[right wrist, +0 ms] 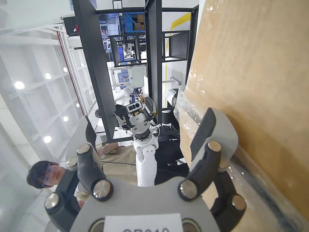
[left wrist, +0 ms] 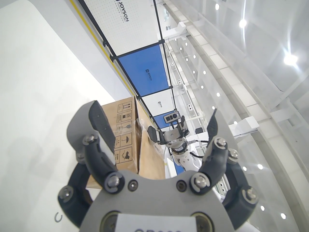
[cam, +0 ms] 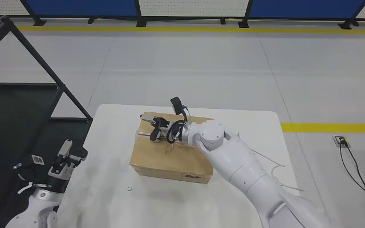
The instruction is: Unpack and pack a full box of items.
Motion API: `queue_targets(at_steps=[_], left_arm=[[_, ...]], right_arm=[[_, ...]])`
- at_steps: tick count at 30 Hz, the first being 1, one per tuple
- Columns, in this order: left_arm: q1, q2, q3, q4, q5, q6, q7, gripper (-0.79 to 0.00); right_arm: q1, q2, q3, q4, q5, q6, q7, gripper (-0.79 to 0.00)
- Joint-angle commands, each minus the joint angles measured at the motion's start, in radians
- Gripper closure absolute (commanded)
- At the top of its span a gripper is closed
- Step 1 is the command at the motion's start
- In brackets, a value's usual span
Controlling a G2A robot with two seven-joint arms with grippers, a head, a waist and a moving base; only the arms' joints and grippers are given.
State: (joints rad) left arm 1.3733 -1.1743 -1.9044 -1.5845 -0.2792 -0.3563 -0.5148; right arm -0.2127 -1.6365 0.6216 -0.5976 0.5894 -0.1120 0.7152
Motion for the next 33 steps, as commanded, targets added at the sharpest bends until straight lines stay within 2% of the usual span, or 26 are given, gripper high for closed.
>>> queue_targets(at_steps=[1, 14, 21, 27, 33], left_arm=[[0.000, 0.001, -0.001, 0.003, -0.002, -0.002, 0.000, -0.785], [-0.004, 0.008, 0.001, 0.020, -0.010, -0.007, -0.009, -0.785], [-0.002, 0.012, 0.000, 0.025, -0.014, -0.012, -0.020, -0.785], [0.002, 0.015, 0.008, 0.017, -0.010, -0.014, -0.028, -0.785], [0.000, 0.017, 0.028, 0.010, -0.001, -0.011, -0.030, -0.785]], right_arm=[[0.006, -0.015, -0.008, 0.018, -0.004, -0.003, -0.005, -0.785], [0.041, -0.102, -0.039, 0.112, -0.049, -0.034, -0.026, -0.785], [0.058, -0.130, -0.022, 0.160, -0.034, -0.045, 0.025, -0.785], [0.079, -0.132, 0.003, 0.204, -0.039, -0.060, 0.089, -0.785], [0.083, -0.108, 0.035, 0.213, -0.068, -0.094, 0.153, -0.785]])
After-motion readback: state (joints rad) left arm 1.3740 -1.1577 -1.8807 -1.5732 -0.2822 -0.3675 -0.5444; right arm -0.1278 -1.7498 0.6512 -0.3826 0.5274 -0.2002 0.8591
